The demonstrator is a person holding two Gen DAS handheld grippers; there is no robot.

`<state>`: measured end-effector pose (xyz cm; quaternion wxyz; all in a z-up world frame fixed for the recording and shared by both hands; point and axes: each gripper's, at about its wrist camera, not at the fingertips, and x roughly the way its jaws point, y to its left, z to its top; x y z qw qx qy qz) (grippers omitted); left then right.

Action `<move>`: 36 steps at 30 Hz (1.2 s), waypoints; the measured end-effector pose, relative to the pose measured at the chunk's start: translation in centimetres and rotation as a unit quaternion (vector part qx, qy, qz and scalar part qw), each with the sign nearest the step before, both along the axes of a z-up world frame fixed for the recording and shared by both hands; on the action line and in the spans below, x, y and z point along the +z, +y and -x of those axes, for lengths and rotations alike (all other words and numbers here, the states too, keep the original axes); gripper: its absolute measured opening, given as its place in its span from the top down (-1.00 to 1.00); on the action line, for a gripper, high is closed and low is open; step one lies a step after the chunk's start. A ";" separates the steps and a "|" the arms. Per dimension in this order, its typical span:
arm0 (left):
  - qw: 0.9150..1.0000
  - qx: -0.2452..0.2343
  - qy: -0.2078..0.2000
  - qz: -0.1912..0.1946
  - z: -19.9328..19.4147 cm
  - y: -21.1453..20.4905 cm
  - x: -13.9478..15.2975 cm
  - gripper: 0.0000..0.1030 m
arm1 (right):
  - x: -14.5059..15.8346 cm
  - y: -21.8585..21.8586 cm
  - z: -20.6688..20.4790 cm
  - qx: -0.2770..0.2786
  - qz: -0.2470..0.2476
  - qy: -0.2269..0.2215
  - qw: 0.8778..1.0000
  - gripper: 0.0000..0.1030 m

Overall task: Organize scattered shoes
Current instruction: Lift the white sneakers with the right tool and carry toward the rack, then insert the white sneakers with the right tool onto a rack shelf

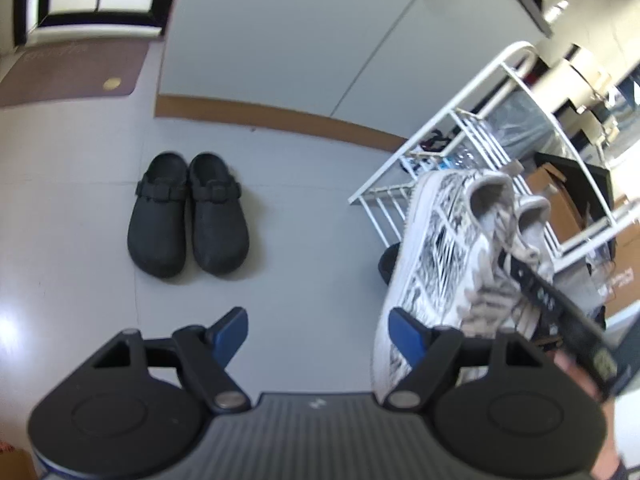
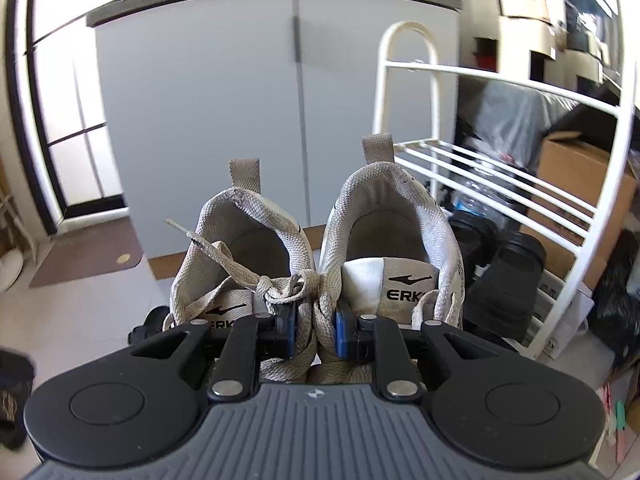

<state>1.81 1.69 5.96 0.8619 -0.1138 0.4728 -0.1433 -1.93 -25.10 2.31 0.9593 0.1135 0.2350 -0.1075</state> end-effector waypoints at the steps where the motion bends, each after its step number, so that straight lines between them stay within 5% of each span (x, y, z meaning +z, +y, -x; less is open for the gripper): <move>1: 1.000 -0.001 -0.006 -0.006 0.1 -0.1 0.2 -0.55 | 0.1 -0.7 -0.3 -0.004 -0.002 0.002 1.000 0.60; 18: 1.000 -0.008 0.009 -0.015 -1.0 0.0 -0.6 -0.56 | 3.4 -12.8 -6.4 -0.105 -0.023 0.016 0.994 0.61; 36: 0.999 0.017 0.037 -0.018 -4.0 1.5 -1.9 -0.56 | 4.0 -23.3 -12.3 -0.226 -0.084 0.014 0.970 0.61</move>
